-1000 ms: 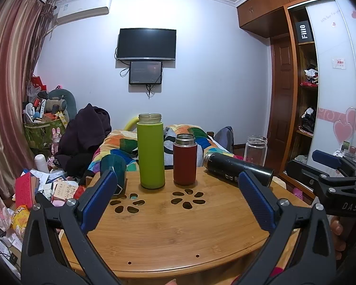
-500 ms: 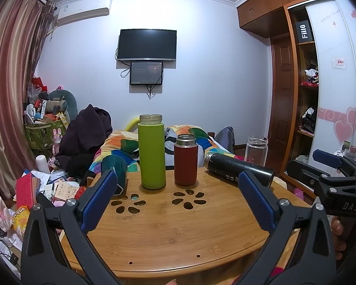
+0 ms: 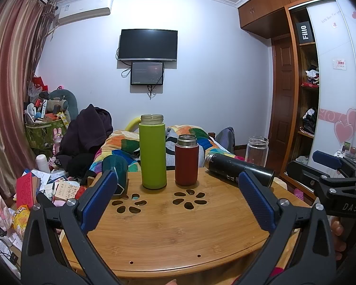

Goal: Flip cup upside down

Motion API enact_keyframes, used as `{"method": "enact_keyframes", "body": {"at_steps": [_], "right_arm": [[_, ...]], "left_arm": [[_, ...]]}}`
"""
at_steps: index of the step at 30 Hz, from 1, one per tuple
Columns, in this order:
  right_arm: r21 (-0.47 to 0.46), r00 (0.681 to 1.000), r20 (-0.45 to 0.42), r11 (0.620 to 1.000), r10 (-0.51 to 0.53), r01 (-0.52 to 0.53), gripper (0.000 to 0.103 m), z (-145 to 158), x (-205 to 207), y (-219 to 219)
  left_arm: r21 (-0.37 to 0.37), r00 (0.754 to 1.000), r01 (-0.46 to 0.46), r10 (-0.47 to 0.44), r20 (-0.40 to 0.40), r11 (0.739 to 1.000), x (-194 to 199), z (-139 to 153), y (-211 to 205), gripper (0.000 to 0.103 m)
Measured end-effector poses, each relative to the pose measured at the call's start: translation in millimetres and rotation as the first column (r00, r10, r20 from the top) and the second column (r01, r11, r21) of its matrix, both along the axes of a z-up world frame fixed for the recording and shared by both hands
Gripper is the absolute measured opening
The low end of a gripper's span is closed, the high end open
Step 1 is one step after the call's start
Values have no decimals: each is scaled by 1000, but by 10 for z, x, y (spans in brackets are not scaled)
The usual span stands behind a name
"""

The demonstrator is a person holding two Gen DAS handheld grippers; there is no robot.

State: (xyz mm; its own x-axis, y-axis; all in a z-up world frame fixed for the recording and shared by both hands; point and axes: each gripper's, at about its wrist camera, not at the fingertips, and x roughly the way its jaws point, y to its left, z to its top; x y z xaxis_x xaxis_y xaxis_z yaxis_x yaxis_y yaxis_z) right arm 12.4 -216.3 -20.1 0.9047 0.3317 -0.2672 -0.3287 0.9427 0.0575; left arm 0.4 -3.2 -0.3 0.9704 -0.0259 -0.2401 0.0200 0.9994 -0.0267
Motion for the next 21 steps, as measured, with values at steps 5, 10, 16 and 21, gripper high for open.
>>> {"method": "enact_keyframes", "body": {"at_steps": [5,10,16,21], "right_arm": [[0,1000,0,1000,1,-1,103,0,1,-2],[1,1000,0,1000,3,-3,103,5,-11,5],[1,1000,-1,1000,2,-2,103,6,-11,6],[0,1000,0,1000,5,-5,103,9,-28,15]], "left_arm": [[-1,1000,0,0,1,1000,-9,-1,6,103],[-2,1000,-1,1,2,1000,-9,-1,5,103],[-1,1000,-2,2,-1,1000,-10,-5,9,103],[-4,1000,-9,9,-8,1000,-7,-18,31,103]]}}
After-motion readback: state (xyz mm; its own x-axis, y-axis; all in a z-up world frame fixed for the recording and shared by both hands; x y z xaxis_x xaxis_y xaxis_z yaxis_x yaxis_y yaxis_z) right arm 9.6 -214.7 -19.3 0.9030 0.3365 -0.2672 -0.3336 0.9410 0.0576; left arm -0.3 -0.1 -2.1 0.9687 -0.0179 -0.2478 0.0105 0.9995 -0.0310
